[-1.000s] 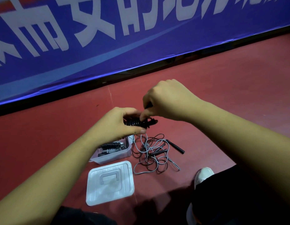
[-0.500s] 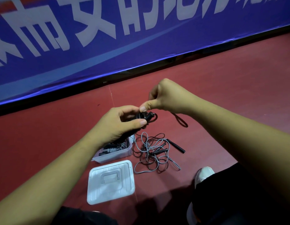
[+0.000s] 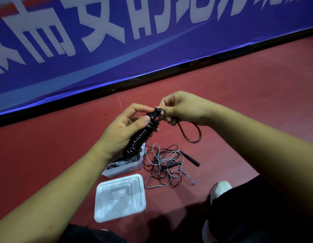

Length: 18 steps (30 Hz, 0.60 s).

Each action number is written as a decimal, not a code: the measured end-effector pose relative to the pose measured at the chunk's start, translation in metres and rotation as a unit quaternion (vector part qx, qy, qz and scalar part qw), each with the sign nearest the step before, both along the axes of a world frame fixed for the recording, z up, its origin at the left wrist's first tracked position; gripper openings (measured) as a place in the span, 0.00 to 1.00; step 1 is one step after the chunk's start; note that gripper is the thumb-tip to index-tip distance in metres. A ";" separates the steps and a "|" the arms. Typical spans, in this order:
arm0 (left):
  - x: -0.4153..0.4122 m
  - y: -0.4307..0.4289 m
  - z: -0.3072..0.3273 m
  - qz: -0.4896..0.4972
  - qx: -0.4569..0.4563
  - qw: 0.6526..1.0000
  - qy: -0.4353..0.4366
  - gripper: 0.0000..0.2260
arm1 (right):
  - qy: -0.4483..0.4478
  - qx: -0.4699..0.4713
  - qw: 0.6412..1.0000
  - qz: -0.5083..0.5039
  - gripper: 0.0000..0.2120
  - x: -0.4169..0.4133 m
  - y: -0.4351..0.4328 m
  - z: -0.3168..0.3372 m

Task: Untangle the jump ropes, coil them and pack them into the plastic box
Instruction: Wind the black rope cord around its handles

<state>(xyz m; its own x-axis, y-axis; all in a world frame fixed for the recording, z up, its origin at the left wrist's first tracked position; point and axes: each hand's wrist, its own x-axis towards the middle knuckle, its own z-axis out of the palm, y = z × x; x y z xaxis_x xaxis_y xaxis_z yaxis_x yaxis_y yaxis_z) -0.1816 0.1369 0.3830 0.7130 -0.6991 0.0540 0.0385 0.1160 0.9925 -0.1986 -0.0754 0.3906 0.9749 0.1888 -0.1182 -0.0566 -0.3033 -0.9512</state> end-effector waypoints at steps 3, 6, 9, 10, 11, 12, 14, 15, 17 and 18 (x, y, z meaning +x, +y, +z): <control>0.006 0.001 -0.001 0.015 -0.037 0.999 0.035 0.15 | -0.010 0.001 0.999 0.035 0.09 -0.002 -0.004 0.002; 0.007 0.000 -0.004 0.009 -0.072 0.995 0.062 0.15 | -0.029 -0.042 0.998 0.037 0.09 -0.004 -0.007 0.006; 0.007 -0.002 -0.004 0.011 -0.108 0.988 0.107 0.13 | -0.032 -0.094 0.994 0.038 0.12 -0.005 -0.008 0.005; 0.008 -0.002 -0.002 0.016 -0.117 0.986 0.122 0.11 | -0.026 -0.094 0.995 0.039 0.12 -0.004 -0.009 0.003; 0.009 -0.002 0.000 0.022 -0.118 0.984 0.135 0.10 | -0.017 -0.079 0.996 0.036 0.12 -0.004 -0.011 0.001; 0.009 -0.002 0.001 0.024 -0.115 0.983 0.144 0.10 | -0.007 -0.057 0.998 0.031 0.12 -0.002 -0.013 -0.001; 0.006 -0.003 0.000 0.015 -0.099 0.985 0.143 0.09 | 0.011 -0.052 0.998 0.024 0.12 0.000 -0.019 -0.002; 0.005 -0.004 -0.001 0.012 -0.094 0.986 0.140 0.08 | 0.017 -0.075 0.997 0.025 0.12 0.000 -0.020 -0.002; 0.003 -0.006 -0.004 0.017 -0.091 0.986 0.139 0.07 | 0.027 -0.122 0.991 0.038 0.12 0.000 -0.018 -0.004; 0.003 -0.007 -0.004 0.025 -0.091 0.986 0.137 0.08 | 0.027 -0.138 0.989 0.044 0.13 -0.001 -0.016 -0.004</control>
